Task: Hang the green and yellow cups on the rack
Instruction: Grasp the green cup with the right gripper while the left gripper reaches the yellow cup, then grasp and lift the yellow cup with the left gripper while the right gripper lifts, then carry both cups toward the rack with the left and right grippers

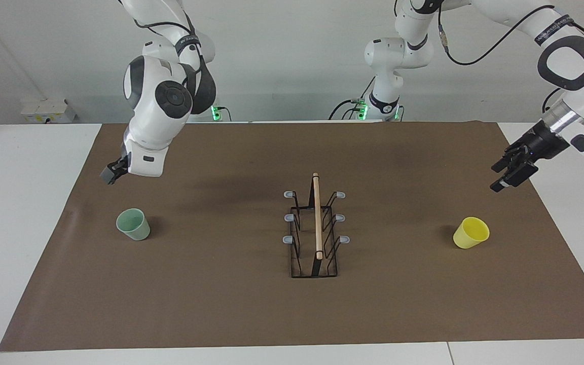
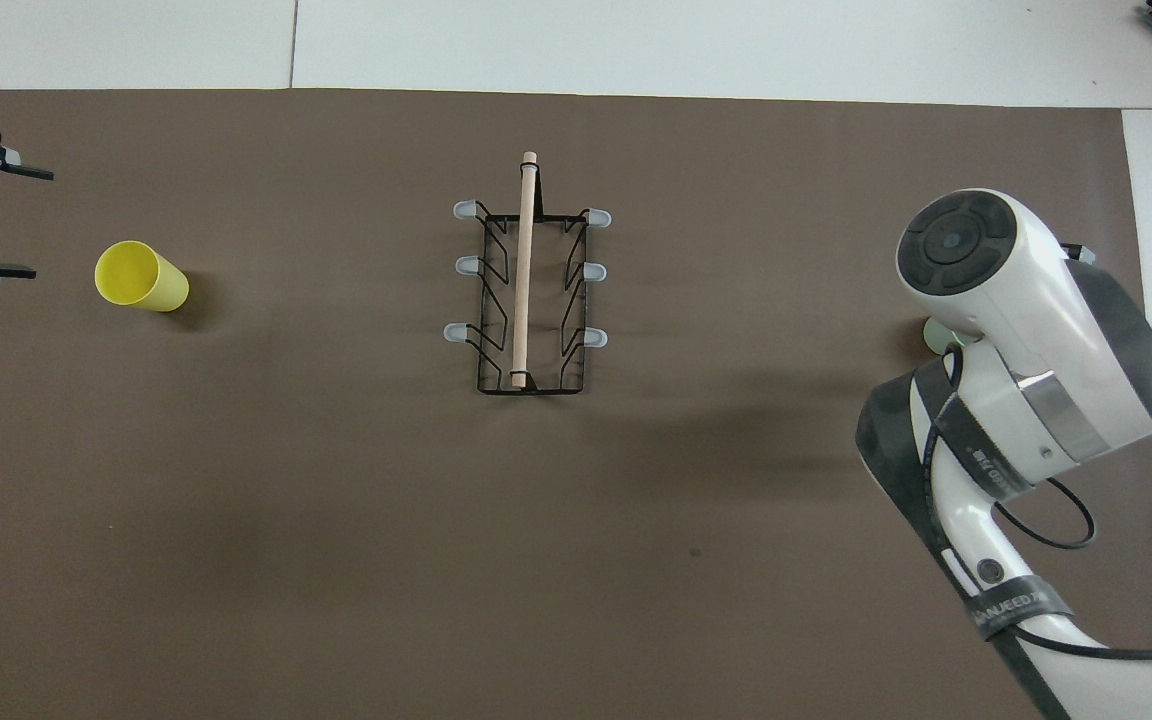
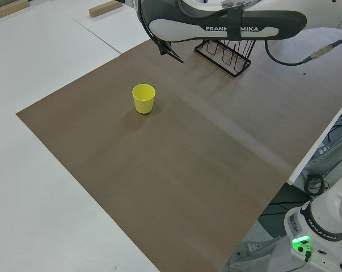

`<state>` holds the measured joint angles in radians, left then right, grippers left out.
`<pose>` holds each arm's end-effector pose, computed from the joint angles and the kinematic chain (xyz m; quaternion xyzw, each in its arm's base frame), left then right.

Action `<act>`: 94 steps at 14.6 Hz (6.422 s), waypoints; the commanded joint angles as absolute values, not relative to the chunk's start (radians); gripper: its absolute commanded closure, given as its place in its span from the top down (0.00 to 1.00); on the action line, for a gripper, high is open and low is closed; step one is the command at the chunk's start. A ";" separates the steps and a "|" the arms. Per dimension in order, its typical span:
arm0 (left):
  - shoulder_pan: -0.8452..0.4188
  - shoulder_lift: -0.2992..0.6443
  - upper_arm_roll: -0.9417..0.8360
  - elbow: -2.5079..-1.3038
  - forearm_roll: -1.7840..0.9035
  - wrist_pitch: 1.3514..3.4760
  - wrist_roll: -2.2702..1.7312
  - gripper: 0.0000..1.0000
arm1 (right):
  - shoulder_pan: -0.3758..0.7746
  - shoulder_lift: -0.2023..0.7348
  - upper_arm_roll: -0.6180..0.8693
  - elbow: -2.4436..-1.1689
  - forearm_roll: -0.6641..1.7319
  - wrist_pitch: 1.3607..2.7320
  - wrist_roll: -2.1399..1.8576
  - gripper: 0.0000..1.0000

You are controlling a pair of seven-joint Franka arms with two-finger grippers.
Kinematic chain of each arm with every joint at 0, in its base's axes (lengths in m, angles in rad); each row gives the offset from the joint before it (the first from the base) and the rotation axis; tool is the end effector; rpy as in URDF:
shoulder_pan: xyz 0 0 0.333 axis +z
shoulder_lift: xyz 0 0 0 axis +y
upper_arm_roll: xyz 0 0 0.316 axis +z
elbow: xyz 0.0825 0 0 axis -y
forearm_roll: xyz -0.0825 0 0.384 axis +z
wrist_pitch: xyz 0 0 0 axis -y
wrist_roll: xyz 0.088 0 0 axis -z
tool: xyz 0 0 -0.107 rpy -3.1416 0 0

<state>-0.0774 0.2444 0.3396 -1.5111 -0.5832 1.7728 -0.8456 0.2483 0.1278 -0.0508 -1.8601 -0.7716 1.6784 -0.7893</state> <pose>0.6348 0.0967 0.5430 0.7984 0.5504 -0.0550 0.2379 0.5710 0.0464 0.4527 0.7591 0.5187 -0.2436 0.3088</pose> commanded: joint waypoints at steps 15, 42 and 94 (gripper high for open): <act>0.048 0.555 0.419 -1.472 -0.830 1.844 -0.934 1.00 | 0.367 0.408 -0.051 -1.942 -1.212 1.816 -0.634 1.00; -0.035 0.488 0.417 -1.928 -1.429 2.071 -0.888 1.00 | 0.227 0.453 -0.051 -2.121 -1.597 2.002 -0.335 1.00; -0.112 0.089 -0.057 -1.790 0.086 2.256 -0.966 0.00 | 0.216 0.325 -0.035 -1.466 0.109 1.814 -0.279 0.00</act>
